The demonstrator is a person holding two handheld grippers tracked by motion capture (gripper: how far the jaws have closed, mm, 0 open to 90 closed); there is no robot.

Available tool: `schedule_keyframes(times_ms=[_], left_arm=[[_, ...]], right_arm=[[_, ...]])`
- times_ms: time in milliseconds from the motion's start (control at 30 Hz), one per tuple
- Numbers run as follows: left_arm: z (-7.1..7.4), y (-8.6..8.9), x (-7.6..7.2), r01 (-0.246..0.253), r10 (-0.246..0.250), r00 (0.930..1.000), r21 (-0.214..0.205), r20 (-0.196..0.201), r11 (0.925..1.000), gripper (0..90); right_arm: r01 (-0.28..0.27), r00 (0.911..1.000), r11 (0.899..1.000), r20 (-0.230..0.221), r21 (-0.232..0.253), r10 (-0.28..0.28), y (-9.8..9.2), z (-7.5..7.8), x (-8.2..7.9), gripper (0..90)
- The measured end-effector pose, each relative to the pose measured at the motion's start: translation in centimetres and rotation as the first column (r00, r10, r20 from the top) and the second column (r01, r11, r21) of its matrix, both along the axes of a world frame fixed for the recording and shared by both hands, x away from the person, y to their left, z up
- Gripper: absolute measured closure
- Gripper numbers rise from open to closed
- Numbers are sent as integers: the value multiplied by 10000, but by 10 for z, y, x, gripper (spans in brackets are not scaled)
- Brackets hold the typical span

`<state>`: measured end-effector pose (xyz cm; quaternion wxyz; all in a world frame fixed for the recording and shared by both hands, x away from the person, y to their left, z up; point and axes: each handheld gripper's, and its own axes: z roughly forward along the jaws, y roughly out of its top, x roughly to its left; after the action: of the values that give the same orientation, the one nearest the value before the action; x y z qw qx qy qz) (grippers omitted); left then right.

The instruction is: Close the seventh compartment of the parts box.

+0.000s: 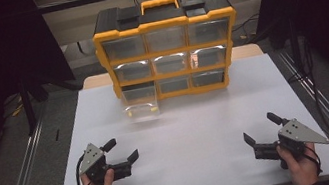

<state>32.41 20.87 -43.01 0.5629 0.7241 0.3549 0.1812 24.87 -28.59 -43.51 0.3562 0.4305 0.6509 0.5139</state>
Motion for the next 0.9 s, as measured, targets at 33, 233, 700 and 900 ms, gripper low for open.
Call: schedule_keyframes(times_ms=[33,233,700,900], left_arm=[[1,-1,1,24,-24,10000,10,14,10000,61],[6,-12,8,365,-367,9993,291,69,9989,61],[14,-48,22,1516,-1549,9844,445,833,9874,78],[14,-59,35,1624,-1645,9827,313,852,9862,98]], right_arm=[[24,10000,10000,-2,15,-24,0,0,0,1],[-15,10000,10000,-48,-15,15,0,0,1,1],[-38,10000,10000,-42,30,38,1,0,1,1],[-68,10000,10000,-29,26,68,1,0,1,1]])
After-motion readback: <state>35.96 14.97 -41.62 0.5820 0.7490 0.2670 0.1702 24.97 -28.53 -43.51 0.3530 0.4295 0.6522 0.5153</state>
